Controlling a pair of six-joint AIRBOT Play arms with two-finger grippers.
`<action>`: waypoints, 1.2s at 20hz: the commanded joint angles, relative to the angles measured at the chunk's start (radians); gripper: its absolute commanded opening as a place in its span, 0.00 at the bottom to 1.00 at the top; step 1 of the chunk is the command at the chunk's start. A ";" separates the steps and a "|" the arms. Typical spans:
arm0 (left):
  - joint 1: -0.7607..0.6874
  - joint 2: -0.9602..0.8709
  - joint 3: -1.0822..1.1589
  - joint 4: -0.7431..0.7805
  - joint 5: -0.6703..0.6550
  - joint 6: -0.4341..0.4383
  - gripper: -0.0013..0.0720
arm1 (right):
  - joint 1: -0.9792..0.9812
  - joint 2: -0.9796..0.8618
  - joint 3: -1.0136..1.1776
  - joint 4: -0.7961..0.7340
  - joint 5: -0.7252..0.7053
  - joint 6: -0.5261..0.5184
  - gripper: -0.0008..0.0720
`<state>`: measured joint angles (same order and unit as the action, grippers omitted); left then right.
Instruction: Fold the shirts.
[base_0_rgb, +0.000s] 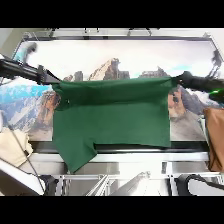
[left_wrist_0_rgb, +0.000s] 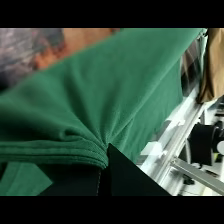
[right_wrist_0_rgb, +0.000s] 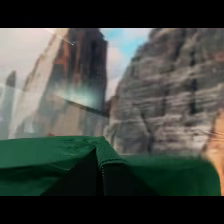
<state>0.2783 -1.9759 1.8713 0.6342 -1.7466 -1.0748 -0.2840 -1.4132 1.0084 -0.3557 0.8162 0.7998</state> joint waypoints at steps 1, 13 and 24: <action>-0.024 -0.262 0.174 0.017 -0.005 -0.080 0.05 | 0.006 -0.206 0.011 0.283 -0.051 -0.235 0.03; 0.000 -0.191 0.166 -0.087 0.397 0.000 0.05 | -0.003 -0.418 0.299 0.378 0.052 -0.251 0.03; -0.032 -0.179 0.058 0.146 0.352 0.020 0.05 | -0.001 -0.484 0.294 0.018 0.078 -0.103 0.03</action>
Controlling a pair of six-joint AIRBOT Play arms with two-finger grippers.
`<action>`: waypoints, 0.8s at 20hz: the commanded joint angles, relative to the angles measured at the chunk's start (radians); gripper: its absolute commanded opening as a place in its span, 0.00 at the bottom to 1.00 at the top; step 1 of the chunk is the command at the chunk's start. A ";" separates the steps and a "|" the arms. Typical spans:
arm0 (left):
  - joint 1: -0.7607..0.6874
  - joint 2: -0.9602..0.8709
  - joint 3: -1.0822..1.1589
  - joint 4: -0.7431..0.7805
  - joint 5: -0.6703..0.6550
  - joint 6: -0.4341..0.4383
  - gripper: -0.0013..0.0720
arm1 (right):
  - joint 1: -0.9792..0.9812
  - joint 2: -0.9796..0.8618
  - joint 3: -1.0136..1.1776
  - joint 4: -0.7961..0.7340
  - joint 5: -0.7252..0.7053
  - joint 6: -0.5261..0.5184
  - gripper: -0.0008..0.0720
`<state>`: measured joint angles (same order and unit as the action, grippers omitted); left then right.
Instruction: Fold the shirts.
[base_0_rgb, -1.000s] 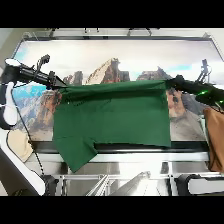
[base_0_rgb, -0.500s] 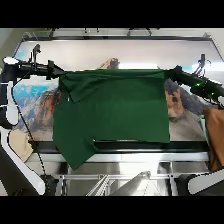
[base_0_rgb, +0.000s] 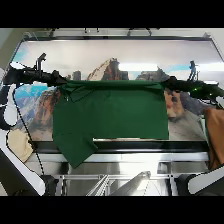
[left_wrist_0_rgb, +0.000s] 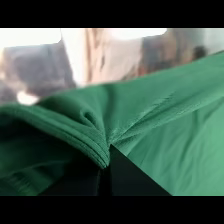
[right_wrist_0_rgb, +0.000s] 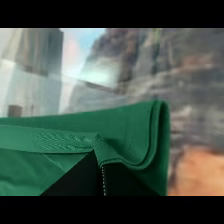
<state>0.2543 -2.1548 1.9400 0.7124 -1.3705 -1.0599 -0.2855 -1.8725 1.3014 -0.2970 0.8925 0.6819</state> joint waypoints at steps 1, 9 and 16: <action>-0.006 0.000 -0.011 0.080 -0.047 0.005 0.05 | -0.001 -0.035 0.001 -0.041 0.002 0.015 0.04; -0.010 0.000 -0.011 0.082 -0.125 0.005 0.05 | -0.002 -0.053 0.001 -0.050 0.002 0.014 0.04; 0.016 0.000 0.098 0.081 -0.327 -0.154 0.74 | -0.080 0.065 0.002 -0.307 0.190 0.164 0.56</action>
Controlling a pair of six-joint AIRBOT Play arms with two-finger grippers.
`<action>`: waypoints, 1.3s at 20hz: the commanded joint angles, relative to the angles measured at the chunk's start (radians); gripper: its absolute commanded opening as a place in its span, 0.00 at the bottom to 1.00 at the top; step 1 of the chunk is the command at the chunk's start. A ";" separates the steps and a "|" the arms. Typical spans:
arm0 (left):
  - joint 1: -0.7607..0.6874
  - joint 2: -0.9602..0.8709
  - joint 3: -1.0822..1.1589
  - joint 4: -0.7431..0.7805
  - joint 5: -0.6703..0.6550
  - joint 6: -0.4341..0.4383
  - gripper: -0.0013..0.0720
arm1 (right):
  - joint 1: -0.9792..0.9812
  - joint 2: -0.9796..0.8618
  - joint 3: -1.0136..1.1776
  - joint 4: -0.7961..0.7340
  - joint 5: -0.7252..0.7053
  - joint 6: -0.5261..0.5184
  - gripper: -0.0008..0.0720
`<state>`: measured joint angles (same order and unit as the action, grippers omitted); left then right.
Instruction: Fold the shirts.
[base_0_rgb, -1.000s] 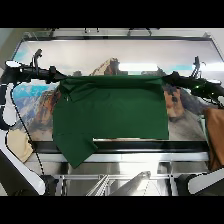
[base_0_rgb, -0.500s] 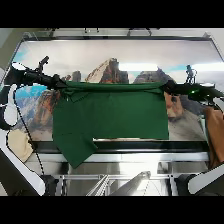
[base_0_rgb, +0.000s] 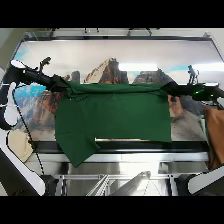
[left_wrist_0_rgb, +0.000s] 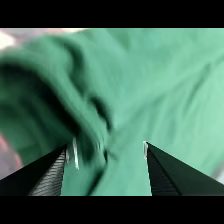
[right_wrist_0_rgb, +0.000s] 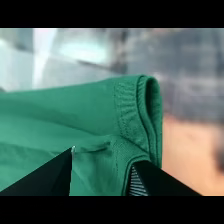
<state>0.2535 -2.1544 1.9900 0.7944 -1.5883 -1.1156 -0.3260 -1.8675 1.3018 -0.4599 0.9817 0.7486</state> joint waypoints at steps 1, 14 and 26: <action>0.032 0.001 0.055 -0.002 -0.148 -0.135 0.74 | -0.064 0.091 0.001 -0.207 0.148 0.144 0.56; 0.185 0.572 -0.989 0.001 0.000 0.002 0.51 | -0.244 0.411 -0.560 -0.439 0.259 0.322 0.52; 0.324 0.785 -1.415 0.230 0.227 -0.079 0.51 | -0.076 0.420 -0.691 -0.366 0.087 0.276 0.51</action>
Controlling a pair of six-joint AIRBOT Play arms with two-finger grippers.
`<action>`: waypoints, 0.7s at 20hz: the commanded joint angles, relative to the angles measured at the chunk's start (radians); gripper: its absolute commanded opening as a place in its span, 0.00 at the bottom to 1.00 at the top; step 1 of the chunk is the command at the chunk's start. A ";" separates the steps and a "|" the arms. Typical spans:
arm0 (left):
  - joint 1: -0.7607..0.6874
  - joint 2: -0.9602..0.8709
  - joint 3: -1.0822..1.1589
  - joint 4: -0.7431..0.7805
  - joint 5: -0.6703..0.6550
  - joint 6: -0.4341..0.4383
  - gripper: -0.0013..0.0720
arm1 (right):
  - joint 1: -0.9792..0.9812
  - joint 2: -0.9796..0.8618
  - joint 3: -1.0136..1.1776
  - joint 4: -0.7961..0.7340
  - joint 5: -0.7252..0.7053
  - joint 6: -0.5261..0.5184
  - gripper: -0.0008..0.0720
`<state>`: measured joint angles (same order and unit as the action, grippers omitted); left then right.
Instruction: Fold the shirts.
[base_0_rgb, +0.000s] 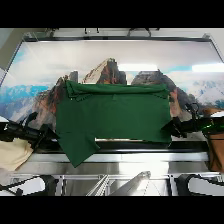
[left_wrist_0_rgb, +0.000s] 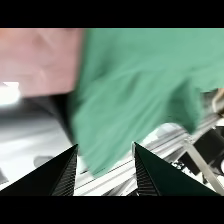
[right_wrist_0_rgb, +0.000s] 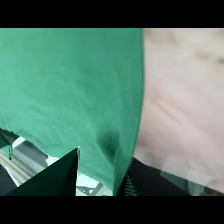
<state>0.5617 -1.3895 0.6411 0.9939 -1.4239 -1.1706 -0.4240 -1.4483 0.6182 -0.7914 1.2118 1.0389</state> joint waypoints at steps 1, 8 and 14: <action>-0.002 0.021 -0.082 0.031 0.105 -0.024 0.51 | 0.022 0.001 -0.007 -0.034 -0.142 -0.014 0.51; -0.251 0.021 -0.131 -0.077 0.327 -0.023 0.50 | 0.022 0.001 -0.007 -0.034 -0.142 -0.014 0.51; -0.320 0.021 0.005 -0.048 0.181 -0.017 0.05 | 0.016 0.002 -0.007 -0.035 -0.077 -0.014 0.51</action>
<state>0.2634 -1.3701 0.5793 0.9348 -1.2251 -1.1892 -0.4042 -1.4471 0.6109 -0.7853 1.2102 1.0248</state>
